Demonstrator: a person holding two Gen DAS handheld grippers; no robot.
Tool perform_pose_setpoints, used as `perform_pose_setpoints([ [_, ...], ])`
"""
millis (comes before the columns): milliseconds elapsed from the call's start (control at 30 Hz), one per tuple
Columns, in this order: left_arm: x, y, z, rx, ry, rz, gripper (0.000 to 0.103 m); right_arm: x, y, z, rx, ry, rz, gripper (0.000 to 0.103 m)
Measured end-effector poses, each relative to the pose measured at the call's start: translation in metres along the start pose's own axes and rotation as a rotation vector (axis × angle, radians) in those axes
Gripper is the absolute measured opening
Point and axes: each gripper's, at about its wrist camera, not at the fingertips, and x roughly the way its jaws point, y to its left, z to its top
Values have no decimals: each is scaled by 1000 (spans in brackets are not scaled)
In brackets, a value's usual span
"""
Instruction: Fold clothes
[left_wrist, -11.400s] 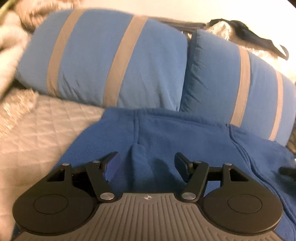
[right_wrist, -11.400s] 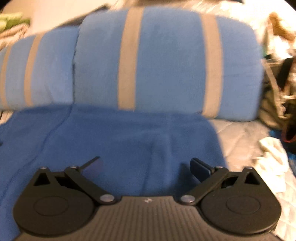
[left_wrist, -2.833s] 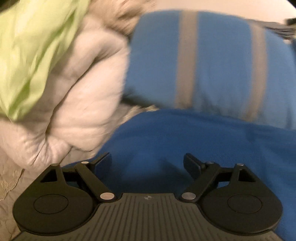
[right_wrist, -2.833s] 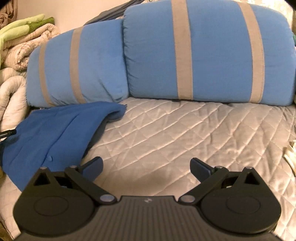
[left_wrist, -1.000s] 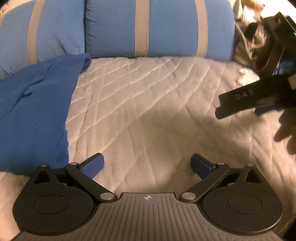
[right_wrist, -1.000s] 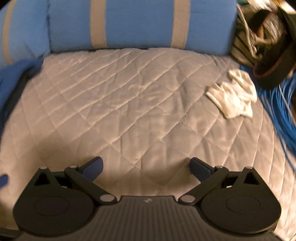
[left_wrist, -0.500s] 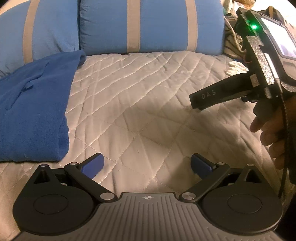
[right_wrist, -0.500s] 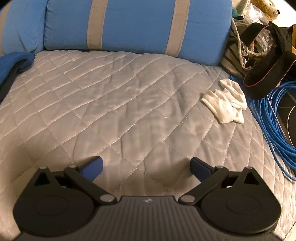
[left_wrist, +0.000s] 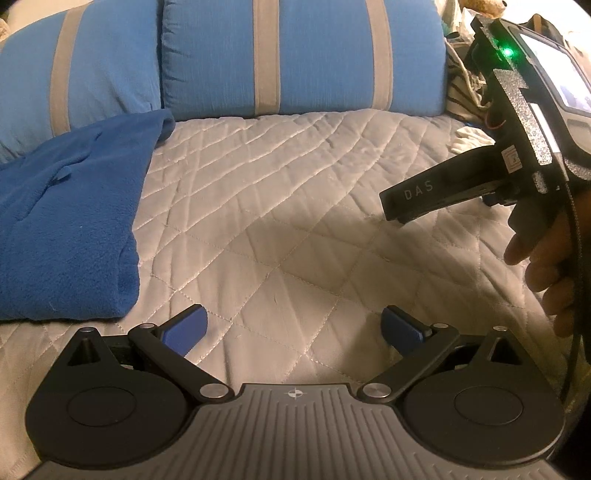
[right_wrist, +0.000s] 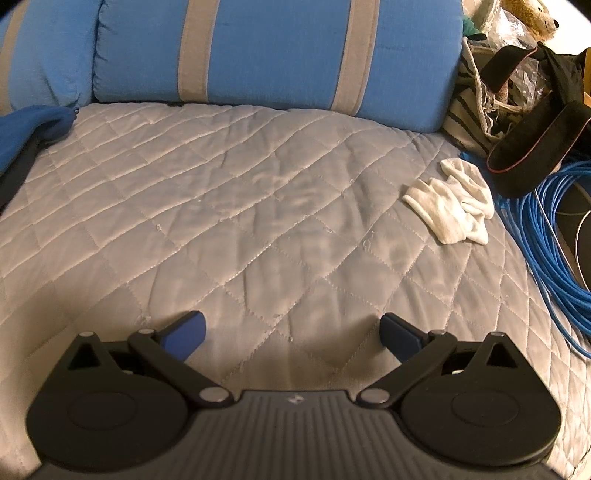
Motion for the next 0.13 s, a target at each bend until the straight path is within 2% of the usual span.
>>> perform_pose_setpoints([
  [133, 0, 0, 0, -5, -4, 1, 103, -1, 0, 0, 1, 2, -1, 103],
])
